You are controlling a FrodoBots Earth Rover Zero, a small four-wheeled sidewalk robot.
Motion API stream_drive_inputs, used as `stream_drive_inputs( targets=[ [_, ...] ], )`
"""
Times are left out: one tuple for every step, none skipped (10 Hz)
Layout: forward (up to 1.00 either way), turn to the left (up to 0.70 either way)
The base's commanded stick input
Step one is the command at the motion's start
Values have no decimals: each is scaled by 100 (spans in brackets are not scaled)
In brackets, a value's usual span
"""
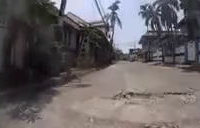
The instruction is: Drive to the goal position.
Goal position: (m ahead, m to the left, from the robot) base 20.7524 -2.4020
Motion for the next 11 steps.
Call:
stream_drive_inputs(
  targets=[
    [70, 0],
    [70, 0],
    [70, 0],
    [70, 0],
    [70, 0],
    [70, -1],
    [70, -5],
    [70, -16],
    [70, -31],
    [70, -34],
    [70, -34]
  ],
)
